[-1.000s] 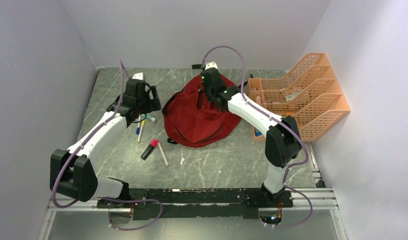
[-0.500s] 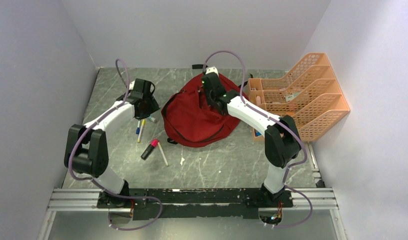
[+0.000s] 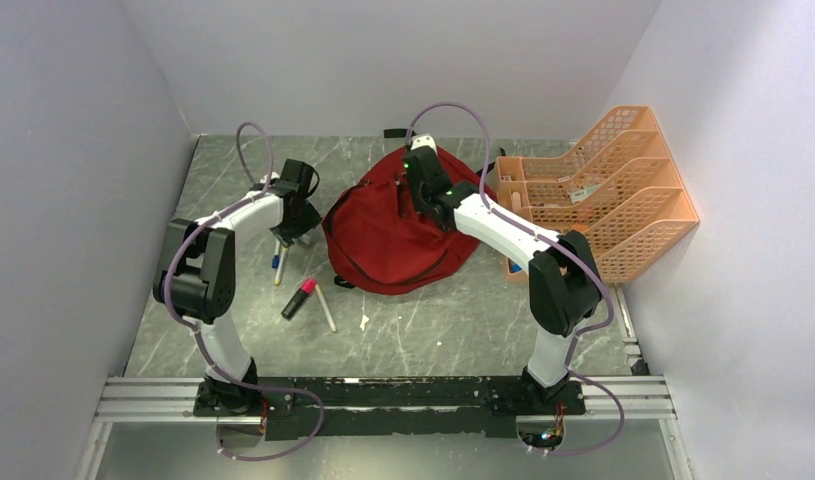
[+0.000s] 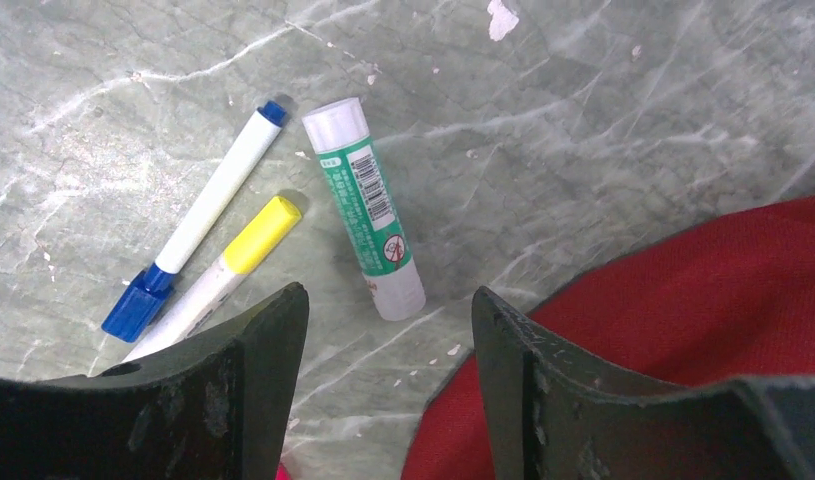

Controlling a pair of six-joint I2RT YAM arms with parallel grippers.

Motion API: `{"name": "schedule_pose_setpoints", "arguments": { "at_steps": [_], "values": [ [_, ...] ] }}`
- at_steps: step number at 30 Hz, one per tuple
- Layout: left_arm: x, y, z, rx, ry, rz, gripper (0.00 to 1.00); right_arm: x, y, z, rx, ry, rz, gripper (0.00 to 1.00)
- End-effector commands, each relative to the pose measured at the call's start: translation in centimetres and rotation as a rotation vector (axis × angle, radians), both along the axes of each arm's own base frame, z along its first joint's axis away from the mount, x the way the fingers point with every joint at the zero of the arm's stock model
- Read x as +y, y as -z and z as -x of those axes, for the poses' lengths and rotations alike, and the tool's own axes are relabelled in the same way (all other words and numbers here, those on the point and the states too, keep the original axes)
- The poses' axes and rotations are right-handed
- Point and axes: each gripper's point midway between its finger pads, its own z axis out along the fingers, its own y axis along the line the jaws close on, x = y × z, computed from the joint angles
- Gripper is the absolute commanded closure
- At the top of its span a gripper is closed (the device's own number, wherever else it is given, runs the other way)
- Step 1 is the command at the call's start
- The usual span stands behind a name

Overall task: Pack the student bag
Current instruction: Pick up the stationery from the center of the board.

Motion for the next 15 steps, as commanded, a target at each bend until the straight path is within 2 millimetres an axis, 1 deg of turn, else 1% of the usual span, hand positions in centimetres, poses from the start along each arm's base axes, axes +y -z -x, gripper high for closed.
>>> {"name": "schedule_pose_setpoints", "arguments": {
  "at_steps": [1,8,15],
  "values": [
    [0.2,-1.2,-1.4,-0.042,-0.043,-0.024,0.35,-0.2,-1.4,-0.1,-0.043,0.010,-0.017,1.00],
    [0.3,0.8,-1.5,-0.012,-0.052,-0.037,0.37,-0.3,-1.2,0.0,-0.044,-0.001,0.001,1.00],
    [0.2,1.9,-2.1,-0.008,-0.042,-0.042,0.44,-0.2,-1.2,0.1,-0.045,-0.021,-0.004,1.00]
  ]
}}
